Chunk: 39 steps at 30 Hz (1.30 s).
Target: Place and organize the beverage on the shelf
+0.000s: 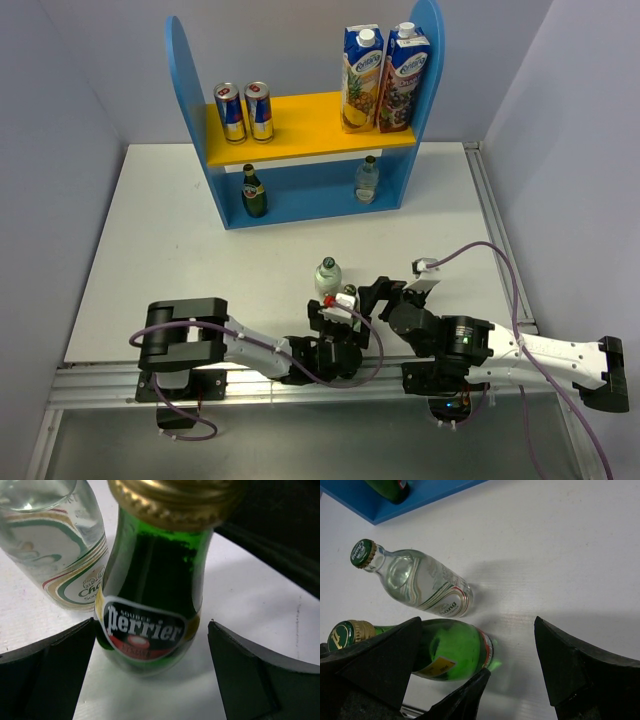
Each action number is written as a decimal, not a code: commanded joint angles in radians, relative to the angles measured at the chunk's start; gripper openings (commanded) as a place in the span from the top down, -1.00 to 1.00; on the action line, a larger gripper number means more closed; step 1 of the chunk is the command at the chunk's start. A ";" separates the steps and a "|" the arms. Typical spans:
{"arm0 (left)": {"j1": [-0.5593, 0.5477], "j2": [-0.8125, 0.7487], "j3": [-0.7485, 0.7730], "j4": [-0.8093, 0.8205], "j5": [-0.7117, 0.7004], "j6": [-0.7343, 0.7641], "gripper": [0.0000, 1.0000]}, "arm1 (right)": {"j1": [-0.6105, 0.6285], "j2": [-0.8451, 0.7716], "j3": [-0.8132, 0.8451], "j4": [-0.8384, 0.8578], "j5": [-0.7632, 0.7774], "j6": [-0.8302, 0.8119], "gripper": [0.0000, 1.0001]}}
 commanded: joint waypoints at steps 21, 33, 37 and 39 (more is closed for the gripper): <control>0.079 0.000 0.031 -0.095 -0.015 -0.148 0.99 | 0.025 -0.001 -0.009 0.036 0.035 -0.005 -1.00; -0.021 -0.136 -0.013 -0.443 -0.123 -0.443 0.99 | 0.030 0.010 -0.004 0.035 0.043 -0.005 -1.00; -0.043 -0.156 -0.004 -0.494 -0.137 -0.455 0.99 | 0.033 0.019 -0.003 0.036 0.043 -0.002 -1.00; -0.049 -0.156 -0.001 -0.479 -0.137 -0.439 0.99 | 0.033 0.024 0.000 0.035 0.044 -0.004 -1.00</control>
